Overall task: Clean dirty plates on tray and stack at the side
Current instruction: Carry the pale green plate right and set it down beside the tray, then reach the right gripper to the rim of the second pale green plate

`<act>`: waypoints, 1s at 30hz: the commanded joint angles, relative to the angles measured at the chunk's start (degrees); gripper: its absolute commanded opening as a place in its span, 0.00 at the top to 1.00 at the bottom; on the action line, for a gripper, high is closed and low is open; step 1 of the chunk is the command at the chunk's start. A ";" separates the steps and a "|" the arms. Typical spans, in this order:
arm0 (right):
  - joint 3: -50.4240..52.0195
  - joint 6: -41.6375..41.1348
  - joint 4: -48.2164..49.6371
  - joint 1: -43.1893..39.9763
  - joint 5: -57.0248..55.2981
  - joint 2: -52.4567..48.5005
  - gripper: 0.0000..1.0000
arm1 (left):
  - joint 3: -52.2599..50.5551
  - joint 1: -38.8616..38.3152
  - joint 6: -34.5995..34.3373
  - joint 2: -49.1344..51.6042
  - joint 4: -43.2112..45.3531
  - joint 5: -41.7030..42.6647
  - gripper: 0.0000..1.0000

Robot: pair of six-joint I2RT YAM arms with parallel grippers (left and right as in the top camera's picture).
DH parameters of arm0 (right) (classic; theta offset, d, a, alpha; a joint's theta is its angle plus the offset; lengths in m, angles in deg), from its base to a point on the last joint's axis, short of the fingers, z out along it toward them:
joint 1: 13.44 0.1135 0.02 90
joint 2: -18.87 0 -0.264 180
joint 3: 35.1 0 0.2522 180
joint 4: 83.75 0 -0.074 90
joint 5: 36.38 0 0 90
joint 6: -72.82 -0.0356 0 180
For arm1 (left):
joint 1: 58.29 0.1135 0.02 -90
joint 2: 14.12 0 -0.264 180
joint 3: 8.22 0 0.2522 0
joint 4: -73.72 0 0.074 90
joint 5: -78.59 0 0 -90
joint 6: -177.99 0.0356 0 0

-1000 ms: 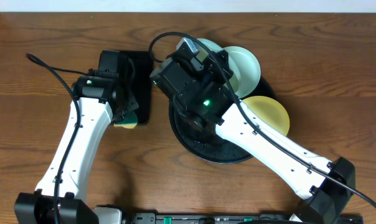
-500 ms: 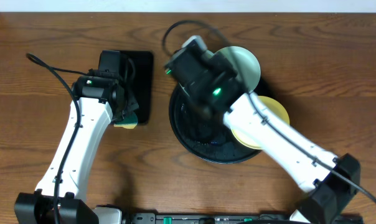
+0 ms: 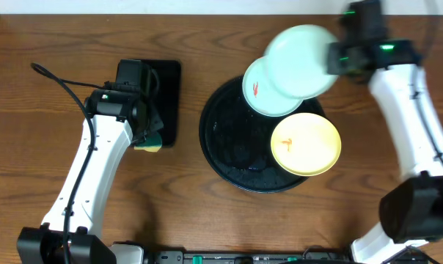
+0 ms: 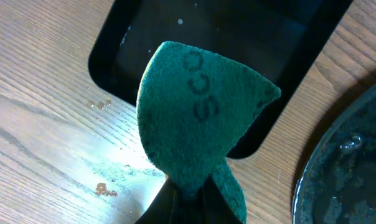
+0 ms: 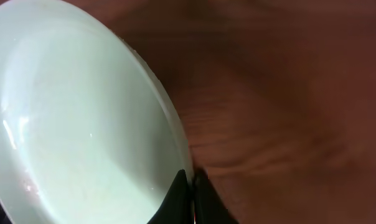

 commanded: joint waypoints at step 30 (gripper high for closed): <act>21.86 -10.88 18.43 -15.56 12.96 0.98 0.53 | 0.28 0.28 -0.28 0.24 0.61 -0.26 0.93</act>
